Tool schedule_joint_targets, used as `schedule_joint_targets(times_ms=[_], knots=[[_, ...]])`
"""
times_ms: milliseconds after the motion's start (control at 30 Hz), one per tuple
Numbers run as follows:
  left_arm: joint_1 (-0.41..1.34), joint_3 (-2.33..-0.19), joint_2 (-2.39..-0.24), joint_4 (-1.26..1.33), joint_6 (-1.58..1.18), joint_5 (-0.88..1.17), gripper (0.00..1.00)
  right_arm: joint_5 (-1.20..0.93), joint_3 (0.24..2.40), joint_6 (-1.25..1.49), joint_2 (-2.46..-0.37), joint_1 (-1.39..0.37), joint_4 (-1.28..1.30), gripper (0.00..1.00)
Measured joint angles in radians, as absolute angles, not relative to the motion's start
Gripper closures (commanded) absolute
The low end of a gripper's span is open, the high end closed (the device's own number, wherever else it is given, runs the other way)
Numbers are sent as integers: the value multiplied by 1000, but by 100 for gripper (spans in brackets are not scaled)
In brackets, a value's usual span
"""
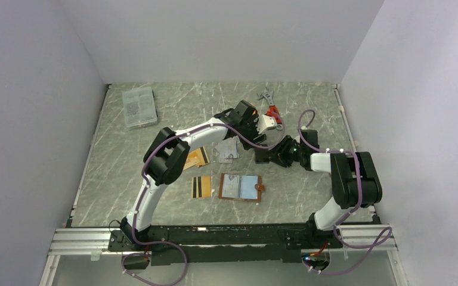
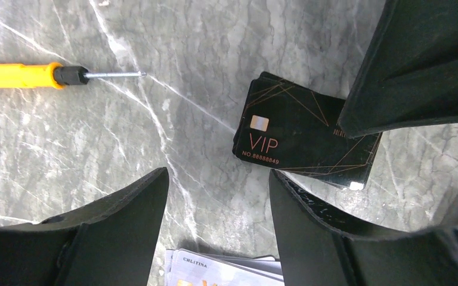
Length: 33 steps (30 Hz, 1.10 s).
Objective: Put the credit cards into the card holder
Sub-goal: Pick up the credit card from the center of the board.
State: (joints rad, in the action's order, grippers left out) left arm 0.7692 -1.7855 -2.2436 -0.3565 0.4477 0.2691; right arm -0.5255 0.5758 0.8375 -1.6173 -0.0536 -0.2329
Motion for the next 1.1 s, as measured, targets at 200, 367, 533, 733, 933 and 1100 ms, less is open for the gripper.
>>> schedule_joint_targets(times_ms=[200,367,533,733,933,1100], knots=[[774,-1809,-2253,-356,448,273,32,-514,589,830,-1622,-51,-221,62],[779,-1847,-2299,-373,450,263,32,-507,589,830,-1623,-49,-221,64],[790,-1880,-2326,-390,455,239,32,-504,589,831,-1623,-49,-222,64],[824,-1885,-2328,-399,478,208,33,-516,588,842,-1640,-41,-250,64],[844,-1892,-2330,-413,482,205,34,-534,570,858,-1650,-36,-298,64],[845,-1892,-2330,-415,473,222,33,-535,553,868,-1650,-35,-331,65]])
